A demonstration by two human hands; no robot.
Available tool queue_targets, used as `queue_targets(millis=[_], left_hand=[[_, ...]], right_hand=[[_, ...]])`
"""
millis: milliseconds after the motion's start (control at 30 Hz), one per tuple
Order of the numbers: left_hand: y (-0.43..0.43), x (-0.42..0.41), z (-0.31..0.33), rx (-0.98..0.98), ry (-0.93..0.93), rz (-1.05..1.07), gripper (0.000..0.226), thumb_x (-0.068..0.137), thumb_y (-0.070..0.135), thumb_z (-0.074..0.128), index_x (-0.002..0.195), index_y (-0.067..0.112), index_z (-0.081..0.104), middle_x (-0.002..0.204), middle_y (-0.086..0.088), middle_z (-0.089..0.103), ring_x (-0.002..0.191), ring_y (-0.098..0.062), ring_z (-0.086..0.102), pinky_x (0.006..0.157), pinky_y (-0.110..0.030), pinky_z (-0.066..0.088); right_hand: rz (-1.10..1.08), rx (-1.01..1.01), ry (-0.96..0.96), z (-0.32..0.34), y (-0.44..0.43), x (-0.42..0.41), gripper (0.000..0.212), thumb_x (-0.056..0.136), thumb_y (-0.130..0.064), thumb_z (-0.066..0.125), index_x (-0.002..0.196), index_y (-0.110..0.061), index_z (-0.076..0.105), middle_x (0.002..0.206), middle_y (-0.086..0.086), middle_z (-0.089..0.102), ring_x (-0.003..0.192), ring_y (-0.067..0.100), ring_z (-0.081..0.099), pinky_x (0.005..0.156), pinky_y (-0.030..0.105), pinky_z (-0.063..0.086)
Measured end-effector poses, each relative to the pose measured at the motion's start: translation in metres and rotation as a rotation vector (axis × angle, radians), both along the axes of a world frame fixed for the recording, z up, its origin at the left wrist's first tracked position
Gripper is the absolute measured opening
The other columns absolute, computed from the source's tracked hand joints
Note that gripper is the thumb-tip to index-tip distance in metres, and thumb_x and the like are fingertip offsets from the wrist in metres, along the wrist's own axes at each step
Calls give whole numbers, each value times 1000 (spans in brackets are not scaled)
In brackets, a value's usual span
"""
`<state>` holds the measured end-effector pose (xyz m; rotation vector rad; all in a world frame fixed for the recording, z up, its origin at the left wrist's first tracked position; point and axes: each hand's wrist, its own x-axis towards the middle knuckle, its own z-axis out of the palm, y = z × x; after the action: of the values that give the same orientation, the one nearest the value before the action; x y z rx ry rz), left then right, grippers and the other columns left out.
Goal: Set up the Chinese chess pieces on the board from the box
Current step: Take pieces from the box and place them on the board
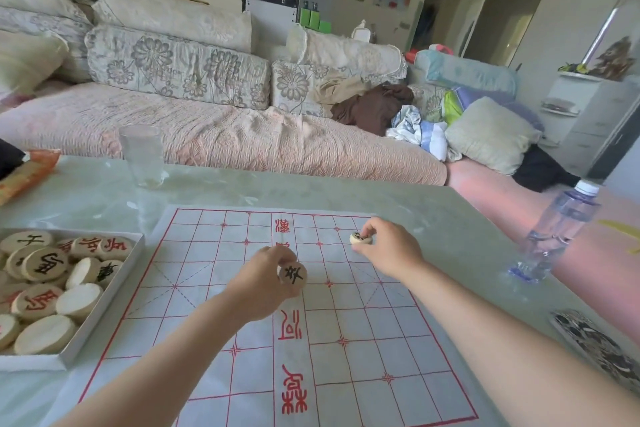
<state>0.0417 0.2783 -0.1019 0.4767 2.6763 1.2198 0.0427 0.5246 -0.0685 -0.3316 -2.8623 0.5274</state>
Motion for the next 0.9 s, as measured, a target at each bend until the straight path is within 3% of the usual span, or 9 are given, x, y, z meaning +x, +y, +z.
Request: queue_targets(millis=[67,267,433,533,600,667,767,833,900], left_hand=[[-5,-7,-2,88,-32,38,45,78,17,75,117,28,55,113,7,54,81,-15,60,54,-24,54],[-11,-14,-2,233,-123,51,44,76,8,77,109,31,58,102,7,61,82,-14,64,67,-32,57],[-16,-20,0,325,-160,121,45,79,6,73,113,31,61,100,6,65,79,-8,62,52,-17,45],[-18,-18,5,345,-166,182,45,82,10,71,122,28,58,100,7,65,77,-8,61,53,-17,43],[-18,-16,10,358,-173,217,48,83,14,71,126,25,55,104,6,64,79,-6,59,56,-18,42],[-16,-13,15,377,-171,256,44,82,19,73,122,21,54,107,4,63,81,-7,57,58,-19,41],[-14,-10,21,416,-154,259,18,81,26,75,90,24,59,94,4,64,74,-11,55,58,-22,41],[-16,-6,26,453,-156,227,13,81,25,75,85,25,63,82,5,65,64,-9,52,53,-20,38],[-19,-6,27,489,-180,202,9,81,25,75,88,23,69,71,8,64,58,-10,47,51,-18,35]], right_hand=[[-18,-40,25,0,-2,-25,23,81,-43,72,92,-29,59,103,-15,65,85,13,57,64,27,35],[-26,-57,23,-10,-12,-78,26,77,-45,75,90,-28,60,96,-14,61,92,14,59,67,28,37],[-7,62,-94,-23,-12,-84,18,87,-45,64,85,-27,64,104,-10,56,99,19,62,74,29,41],[69,91,-12,-20,-19,-76,9,91,-36,57,92,-31,65,115,-8,53,97,19,62,79,30,45],[206,-7,29,-12,-32,-67,14,90,-25,59,100,-33,65,113,-11,57,91,10,60,83,30,47],[375,-162,-7,-1,-55,-52,25,85,-15,66,103,-33,65,110,-12,62,71,3,55,75,24,46],[561,-311,-72,14,-87,-27,34,78,-8,76,103,-29,66,112,-9,64,61,5,56,64,15,45],[595,-340,-104,18,-96,-19,32,77,-9,80,98,-29,66,97,-9,68,57,2,54,60,14,43],[570,-355,-148,17,-97,-17,27,75,-15,84,91,-29,67,73,-7,64,53,7,46,57,23,39]])
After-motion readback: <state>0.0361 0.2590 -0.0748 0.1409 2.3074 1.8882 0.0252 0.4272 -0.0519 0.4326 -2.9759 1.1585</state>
